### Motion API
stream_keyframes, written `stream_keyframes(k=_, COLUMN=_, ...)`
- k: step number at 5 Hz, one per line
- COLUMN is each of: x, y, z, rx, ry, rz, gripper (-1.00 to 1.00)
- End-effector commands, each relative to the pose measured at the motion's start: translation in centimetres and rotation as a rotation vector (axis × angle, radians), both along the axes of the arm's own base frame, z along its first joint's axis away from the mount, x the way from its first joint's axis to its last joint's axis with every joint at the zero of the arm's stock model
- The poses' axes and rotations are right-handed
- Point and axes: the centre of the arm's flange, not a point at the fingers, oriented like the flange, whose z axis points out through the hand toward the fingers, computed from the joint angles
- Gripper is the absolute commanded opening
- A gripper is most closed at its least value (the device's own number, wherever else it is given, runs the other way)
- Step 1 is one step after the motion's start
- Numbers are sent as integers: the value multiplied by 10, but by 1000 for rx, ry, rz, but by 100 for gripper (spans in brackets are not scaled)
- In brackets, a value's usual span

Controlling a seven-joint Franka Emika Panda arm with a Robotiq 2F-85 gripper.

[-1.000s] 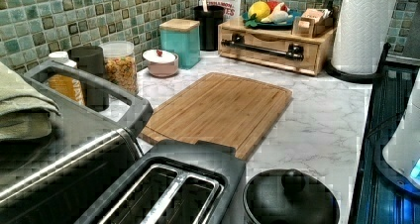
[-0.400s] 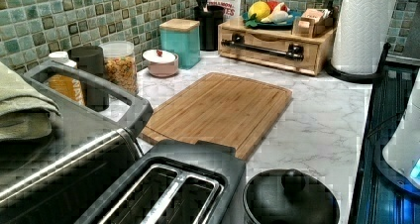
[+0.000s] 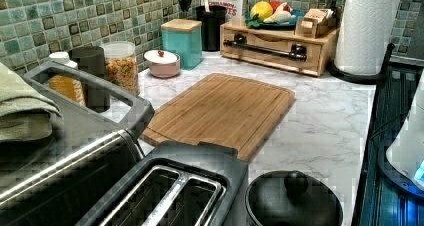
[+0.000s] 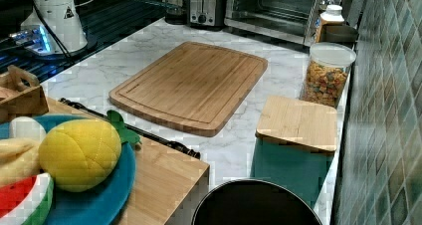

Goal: Pick up the towel.

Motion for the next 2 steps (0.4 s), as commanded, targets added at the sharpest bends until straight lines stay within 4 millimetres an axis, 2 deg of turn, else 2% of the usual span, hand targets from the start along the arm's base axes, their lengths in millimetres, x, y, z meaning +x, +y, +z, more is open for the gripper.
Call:
stream_keyframes(k=1, x=0, y=134, z=85, rx=133, ry=-324, rz=227, gripper=-100)
stream_keyframes(k=2, x=2, y=152, z=89, rx=179, ry=-347, rz=297, gripper=100)
